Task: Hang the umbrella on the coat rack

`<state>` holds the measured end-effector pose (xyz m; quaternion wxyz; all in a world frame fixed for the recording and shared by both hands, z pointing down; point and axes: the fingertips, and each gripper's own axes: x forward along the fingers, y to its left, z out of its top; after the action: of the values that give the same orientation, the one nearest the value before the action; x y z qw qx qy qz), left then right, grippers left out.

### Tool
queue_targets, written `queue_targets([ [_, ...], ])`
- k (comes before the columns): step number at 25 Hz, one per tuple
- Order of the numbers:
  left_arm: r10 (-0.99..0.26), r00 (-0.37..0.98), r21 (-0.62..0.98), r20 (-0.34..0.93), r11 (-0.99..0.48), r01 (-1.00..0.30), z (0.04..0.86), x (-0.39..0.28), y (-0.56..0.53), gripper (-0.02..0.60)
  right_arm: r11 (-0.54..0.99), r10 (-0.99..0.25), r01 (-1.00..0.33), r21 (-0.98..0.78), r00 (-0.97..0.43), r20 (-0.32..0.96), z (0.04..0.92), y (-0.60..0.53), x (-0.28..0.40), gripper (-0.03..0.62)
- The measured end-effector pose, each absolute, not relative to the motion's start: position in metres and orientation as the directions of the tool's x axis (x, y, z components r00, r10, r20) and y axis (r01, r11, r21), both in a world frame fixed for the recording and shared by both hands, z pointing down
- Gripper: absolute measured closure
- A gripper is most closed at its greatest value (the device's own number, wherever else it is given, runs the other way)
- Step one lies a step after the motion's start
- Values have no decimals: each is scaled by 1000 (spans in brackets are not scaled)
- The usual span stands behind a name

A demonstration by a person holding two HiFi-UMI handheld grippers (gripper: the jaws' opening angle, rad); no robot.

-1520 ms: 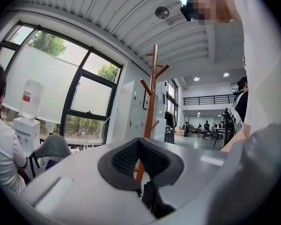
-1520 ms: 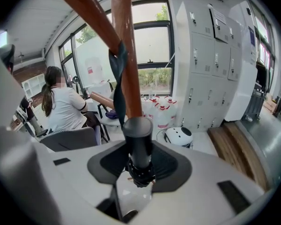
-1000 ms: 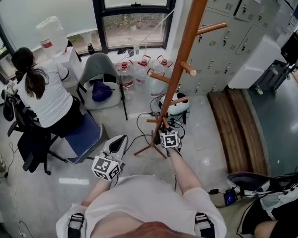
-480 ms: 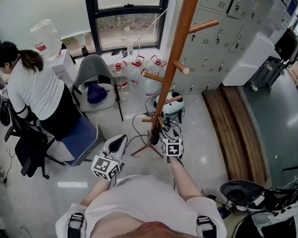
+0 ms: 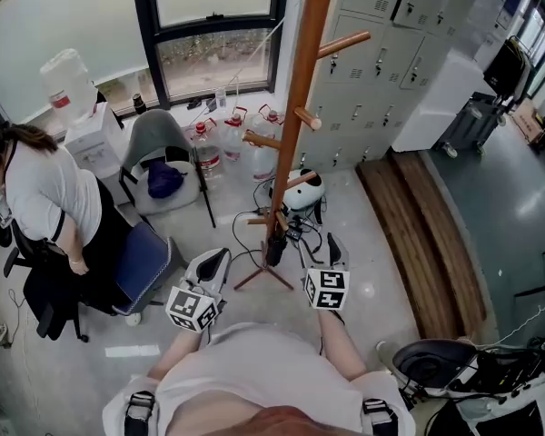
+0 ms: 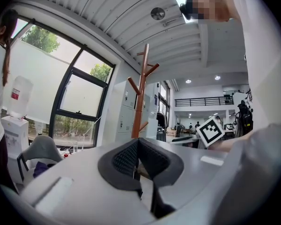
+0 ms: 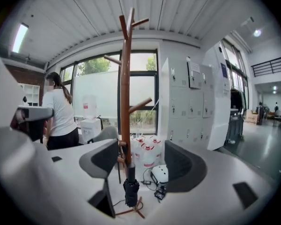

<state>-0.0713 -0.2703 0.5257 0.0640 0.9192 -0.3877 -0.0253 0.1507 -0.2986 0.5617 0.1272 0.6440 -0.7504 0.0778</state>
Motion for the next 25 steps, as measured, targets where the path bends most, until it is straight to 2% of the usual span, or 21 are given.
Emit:
queue_targets([
  [4,-718,696,127,-2,-691,-712,520,-64,-276,571,133,-975,-988,77,-117,190,517,-282,158,304],
  [5,-719,695,126,-4,-690,-713,519,-64,-276,572,123,-980,-989,78,-109,166,509,-277,159,332],
  [7,-721,693,122,-7,-688,-715,516,-65,-278,572,94,-991,-993,69,-87,103,492,-268,164,455],
  [8,-723,691,119,-8,-687,-717,515,-65,-279,572,89,-994,-994,60,-85,68,485,-264,167,561],
  [9,-725,689,117,-8,-685,-719,513,-63,-280,572,95,-995,-995,43,-93,40,480,-261,169,585],
  [13,-729,684,109,-5,-680,-725,509,-56,-284,572,124,-992,-992,-24,-125,33,483,-254,174,586],
  [25,-732,682,100,2,-678,-728,501,-30,-286,572,174,-983,-982,-76,-178,47,487,-252,176,586],
])
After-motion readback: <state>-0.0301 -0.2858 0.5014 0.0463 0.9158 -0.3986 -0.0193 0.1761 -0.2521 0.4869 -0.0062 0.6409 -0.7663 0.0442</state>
